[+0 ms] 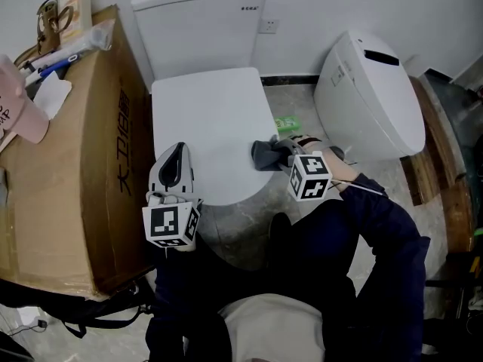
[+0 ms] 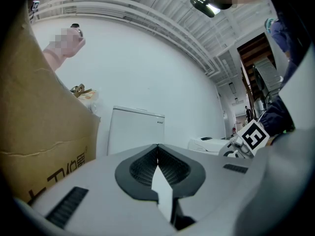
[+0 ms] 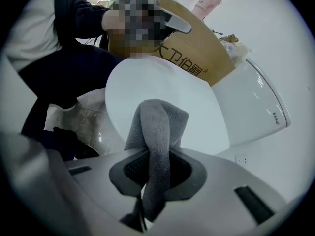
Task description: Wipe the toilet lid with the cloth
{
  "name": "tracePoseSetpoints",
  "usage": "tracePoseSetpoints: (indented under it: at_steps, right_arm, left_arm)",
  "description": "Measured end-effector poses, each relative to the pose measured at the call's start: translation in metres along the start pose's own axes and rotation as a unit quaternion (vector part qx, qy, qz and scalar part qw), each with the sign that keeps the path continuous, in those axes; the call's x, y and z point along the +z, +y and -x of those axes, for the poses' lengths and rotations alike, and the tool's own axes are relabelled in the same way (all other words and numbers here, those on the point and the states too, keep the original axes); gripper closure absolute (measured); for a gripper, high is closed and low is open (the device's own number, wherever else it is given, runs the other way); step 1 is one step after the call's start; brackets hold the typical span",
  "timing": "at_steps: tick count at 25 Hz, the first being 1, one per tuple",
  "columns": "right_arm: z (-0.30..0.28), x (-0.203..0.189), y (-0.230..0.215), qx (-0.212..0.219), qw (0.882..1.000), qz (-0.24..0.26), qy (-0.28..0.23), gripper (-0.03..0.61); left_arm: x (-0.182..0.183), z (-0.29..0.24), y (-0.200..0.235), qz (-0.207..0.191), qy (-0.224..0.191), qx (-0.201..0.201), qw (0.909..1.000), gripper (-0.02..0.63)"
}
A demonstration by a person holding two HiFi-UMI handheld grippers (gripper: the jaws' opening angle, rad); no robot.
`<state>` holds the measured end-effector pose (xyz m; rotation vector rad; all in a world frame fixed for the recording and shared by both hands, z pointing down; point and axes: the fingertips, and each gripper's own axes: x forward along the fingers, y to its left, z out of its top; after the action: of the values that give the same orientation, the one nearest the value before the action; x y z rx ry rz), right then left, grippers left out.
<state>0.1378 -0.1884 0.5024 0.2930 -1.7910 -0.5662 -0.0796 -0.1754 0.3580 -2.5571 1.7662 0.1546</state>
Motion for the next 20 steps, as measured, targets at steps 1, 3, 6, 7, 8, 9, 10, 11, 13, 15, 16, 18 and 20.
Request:
tracePoseSetpoints:
  at_steps: [1,3,6,7,8,9,10,11,13,15,16,18,20]
  right_arm:
    - [0.000,0.000,0.001,0.006,1.000,0.003,0.002,0.511]
    - [0.000,0.000,0.001,0.021,1.000,0.012,0.004,0.509]
    - [0.000,0.005,-0.014,0.018,1.000,0.017,-0.004,0.509]
    - [0.001,0.008,-0.026,0.005,1.000,0.018,-0.010,0.509]
    - [0.001,0.011,-0.040,-0.011,1.000,0.019,-0.016,0.509]
    - [0.000,0.014,-0.057,-0.029,0.999,0.021,-0.021,0.509]
    - [-0.001,0.017,-0.076,-0.049,0.998,0.024,-0.023,0.509]
    - [-0.003,0.020,-0.095,-0.071,0.997,0.028,-0.025,0.509]
    - [-0.007,0.028,-0.134,-0.118,0.992,0.040,-0.029,0.509]
    - [-0.012,0.036,-0.170,-0.163,0.985,0.053,-0.034,0.509]
    - [-0.016,0.040,-0.185,-0.178,0.982,0.057,-0.036,0.509]
    - [-0.027,0.046,-0.209,-0.190,0.979,0.061,-0.035,0.509]
    - [-0.042,0.048,-0.227,-0.191,0.979,0.062,-0.030,0.509]
  left_arm:
    - [0.000,0.000,-0.002,0.000,0.000,-0.002,1.0000,0.598]
    - [0.002,0.000,-0.005,-0.003,0.000,-0.005,1.0000,0.598]
    - [0.005,0.002,-0.011,-0.010,-0.001,-0.008,0.9999,0.598]
    - [0.006,0.003,-0.014,-0.014,0.000,-0.010,0.9998,0.598]
    - [0.006,0.003,-0.018,-0.021,0.000,-0.013,0.9997,0.598]
    - [0.007,0.004,-0.023,-0.028,0.000,-0.016,0.9995,0.598]
    - [0.007,0.005,-0.027,-0.033,0.000,-0.019,0.9993,0.598]
    - [0.007,0.005,-0.030,-0.036,0.000,-0.020,0.9992,0.598]
    - [0.008,0.008,-0.034,-0.033,0.003,-0.020,0.9992,0.598]
    - [0.012,0.011,-0.034,-0.025,0.007,-0.017,0.9995,0.598]
    - [0.014,0.012,-0.033,-0.021,0.009,-0.015,0.9996,0.598]
    - [0.018,0.016,-0.030,-0.022,0.013,-0.005,0.9997,0.598]
    - [0.020,0.018,-0.026,-0.026,0.013,0.007,0.9996,0.598]
